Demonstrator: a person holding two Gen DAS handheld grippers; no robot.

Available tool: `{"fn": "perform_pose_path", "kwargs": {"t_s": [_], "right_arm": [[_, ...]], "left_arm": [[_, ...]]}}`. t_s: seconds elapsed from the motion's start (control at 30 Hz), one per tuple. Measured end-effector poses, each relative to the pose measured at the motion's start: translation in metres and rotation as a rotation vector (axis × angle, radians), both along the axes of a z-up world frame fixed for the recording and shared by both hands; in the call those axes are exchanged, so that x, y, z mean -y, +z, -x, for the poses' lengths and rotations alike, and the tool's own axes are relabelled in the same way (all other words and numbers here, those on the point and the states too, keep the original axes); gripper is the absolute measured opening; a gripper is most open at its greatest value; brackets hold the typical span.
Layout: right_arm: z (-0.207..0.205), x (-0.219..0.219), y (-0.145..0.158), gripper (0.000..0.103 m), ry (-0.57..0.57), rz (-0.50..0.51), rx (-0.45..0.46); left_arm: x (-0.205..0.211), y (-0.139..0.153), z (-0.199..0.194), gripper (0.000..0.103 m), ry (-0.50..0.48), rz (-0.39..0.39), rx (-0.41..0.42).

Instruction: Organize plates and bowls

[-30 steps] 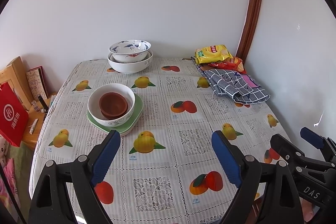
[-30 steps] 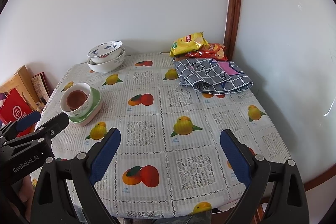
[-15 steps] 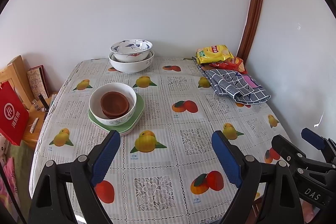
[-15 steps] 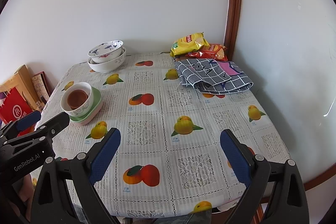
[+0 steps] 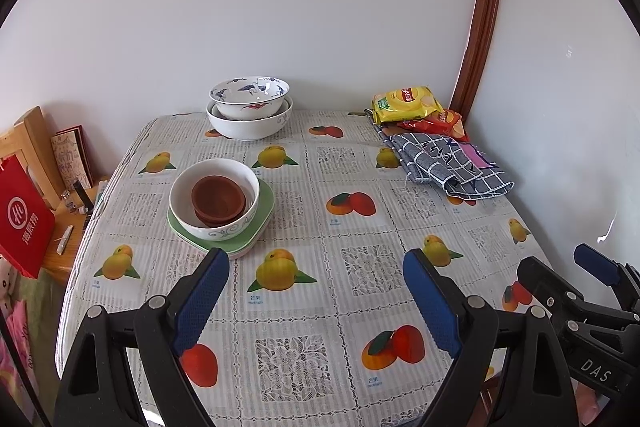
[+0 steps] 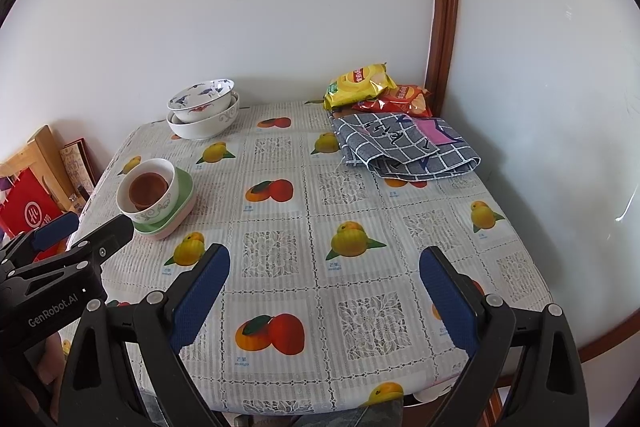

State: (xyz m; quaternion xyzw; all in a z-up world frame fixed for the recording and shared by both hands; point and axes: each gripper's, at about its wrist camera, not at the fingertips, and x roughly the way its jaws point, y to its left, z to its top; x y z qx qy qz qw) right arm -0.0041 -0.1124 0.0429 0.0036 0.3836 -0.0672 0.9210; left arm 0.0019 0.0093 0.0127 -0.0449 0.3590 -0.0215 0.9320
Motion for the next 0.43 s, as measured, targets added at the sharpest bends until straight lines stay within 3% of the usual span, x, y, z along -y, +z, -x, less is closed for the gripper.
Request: {"fn": "perform_pose_path", "kwargs": {"t_s": [0.3, 0.43], "right_arm": [[0.0009, -0.0017, -0.0003, 0.095, 0.005, 0.000, 0.004], [-0.0019, -0.0024, -0.0056, 0.095, 0.005, 0.005, 0.000]], "left_arm": [[0.0001, 0.0001, -0.0003, 0.089, 0.001, 0.002, -0.002], [-0.0008, -0.0019, -0.0011, 0.095, 0.004, 0.005, -0.006]]}}
